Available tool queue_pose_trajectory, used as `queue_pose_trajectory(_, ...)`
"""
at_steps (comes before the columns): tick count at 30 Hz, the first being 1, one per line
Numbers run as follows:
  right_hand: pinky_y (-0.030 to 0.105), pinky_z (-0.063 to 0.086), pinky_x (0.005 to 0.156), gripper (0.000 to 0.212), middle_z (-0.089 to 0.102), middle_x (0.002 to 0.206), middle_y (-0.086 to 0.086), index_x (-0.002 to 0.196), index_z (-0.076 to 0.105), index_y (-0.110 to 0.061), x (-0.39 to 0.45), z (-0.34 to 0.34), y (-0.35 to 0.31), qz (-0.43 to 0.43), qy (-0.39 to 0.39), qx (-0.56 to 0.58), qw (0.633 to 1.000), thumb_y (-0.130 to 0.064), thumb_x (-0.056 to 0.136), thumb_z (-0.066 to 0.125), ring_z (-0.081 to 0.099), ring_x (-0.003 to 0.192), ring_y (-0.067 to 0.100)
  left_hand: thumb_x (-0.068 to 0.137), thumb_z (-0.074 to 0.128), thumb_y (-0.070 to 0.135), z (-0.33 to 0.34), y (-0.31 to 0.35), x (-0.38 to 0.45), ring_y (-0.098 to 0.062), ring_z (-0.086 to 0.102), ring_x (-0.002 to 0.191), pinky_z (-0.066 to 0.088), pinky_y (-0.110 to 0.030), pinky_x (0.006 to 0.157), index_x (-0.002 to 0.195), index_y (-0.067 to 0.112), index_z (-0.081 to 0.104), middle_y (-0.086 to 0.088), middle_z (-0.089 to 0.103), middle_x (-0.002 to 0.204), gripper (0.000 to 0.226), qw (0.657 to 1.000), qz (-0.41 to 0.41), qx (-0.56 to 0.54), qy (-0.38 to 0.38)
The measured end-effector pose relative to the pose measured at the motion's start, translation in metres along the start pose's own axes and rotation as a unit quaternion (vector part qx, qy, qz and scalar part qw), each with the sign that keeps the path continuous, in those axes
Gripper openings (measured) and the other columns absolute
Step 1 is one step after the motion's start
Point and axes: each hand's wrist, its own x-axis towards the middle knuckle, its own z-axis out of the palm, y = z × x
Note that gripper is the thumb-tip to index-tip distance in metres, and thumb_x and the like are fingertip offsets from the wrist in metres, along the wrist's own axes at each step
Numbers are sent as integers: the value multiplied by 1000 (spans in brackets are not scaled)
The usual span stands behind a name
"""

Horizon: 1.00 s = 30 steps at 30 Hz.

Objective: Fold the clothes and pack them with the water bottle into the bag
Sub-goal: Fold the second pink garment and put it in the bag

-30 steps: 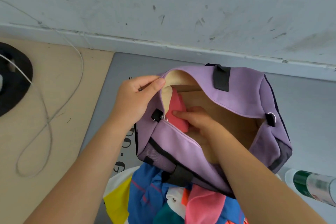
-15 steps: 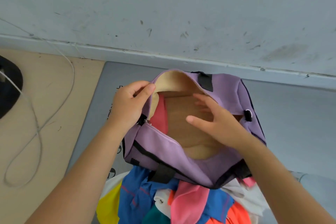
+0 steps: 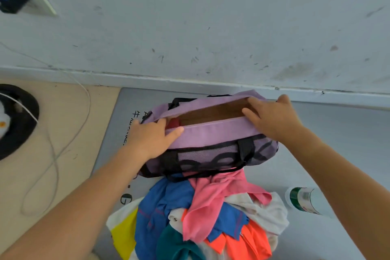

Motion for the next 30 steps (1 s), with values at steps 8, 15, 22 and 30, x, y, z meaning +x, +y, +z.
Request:
queue_pose_trajectory(8,46,34,96,62,68,117,2,145,23,-38,6,-12,15,31,33,73,996,-65,90,19,65,96,26,79,7,84,-50,-4,31,-28,49,131,32,-46,105,151,31,15,-8,45,149,89,995,4,13,99)
queue_pose_trajectory(15,48,29,103,58,48,142,3,149,29,-35,-5,3,1,38,6,106,994,-55,95,38,45,128,28,95,32,64,-29,4,35,-26,34,140,23,-50,112,153,27,19,-6,35,155,70,992,33,-37,115)
queue_pose_trajectory(22,43,50,75,27,66,92,7,114,64,-10,-84,26,-75,23,131,324,937,-11,87,63,61,87,30,91,55,37,17,52,-37,-21,60,74,39,-31,61,78,23,64,7,64,73,21,952,47,-201,227)
queue_pose_trajectory(30,35,40,89,30,59,105,2,106,67,-14,-137,75,-111,0,-147,332,932,-34,85,70,52,105,22,80,71,55,91,73,-84,-15,59,78,50,-40,80,85,15,68,-3,68,83,41,947,-3,-291,-138)
